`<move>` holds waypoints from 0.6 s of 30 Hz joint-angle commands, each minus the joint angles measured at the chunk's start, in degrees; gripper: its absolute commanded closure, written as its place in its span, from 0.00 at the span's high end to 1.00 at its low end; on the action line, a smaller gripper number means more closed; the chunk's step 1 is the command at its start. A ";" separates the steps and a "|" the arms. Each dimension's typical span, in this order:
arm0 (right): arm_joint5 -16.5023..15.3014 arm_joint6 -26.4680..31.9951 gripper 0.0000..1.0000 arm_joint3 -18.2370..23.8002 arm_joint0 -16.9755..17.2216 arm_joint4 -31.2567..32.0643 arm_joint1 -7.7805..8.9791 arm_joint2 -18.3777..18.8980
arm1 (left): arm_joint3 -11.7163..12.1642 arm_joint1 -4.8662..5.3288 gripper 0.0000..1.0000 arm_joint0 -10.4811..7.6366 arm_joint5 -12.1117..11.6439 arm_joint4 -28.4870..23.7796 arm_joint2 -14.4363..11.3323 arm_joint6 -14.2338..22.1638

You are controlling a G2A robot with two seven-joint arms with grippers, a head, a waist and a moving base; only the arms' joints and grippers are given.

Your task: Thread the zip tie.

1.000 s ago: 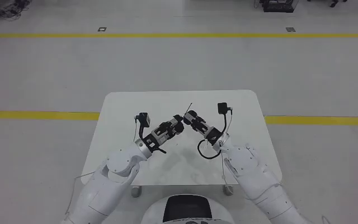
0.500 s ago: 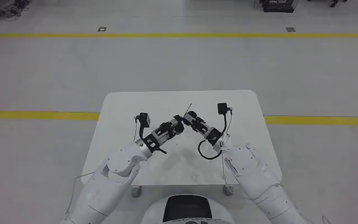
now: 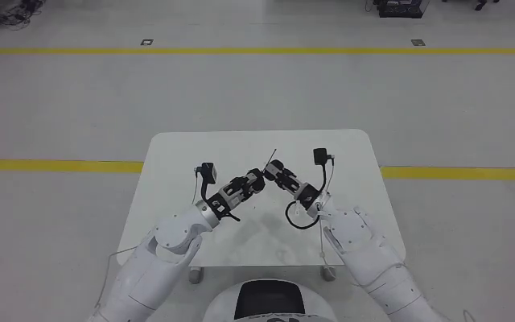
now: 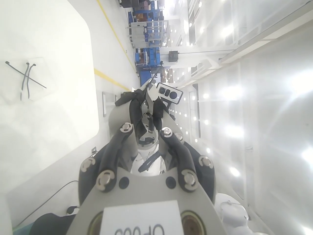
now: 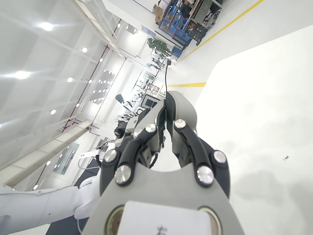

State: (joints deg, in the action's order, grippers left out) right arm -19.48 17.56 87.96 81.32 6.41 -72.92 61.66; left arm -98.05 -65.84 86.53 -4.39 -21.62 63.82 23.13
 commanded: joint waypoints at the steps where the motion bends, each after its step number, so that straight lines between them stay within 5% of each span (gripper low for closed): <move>1: 0.00 0.14 0.00 0.15 0.09 0.02 0.04 0.09 | 0.03 0.01 0.13 -0.05 0.01 0.03 -0.07 0.06; 18: 0.00 1.40 0.00 0.03 -0.16 -1.00 0.11 -0.08 | 0.25 0.11 0.09 -0.32 0.00 -0.02 -0.40 0.40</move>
State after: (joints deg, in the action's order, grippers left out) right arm -19.48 18.83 87.98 81.18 5.48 -72.81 61.58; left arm -97.80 -65.73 86.21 -4.39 -21.64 63.43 23.51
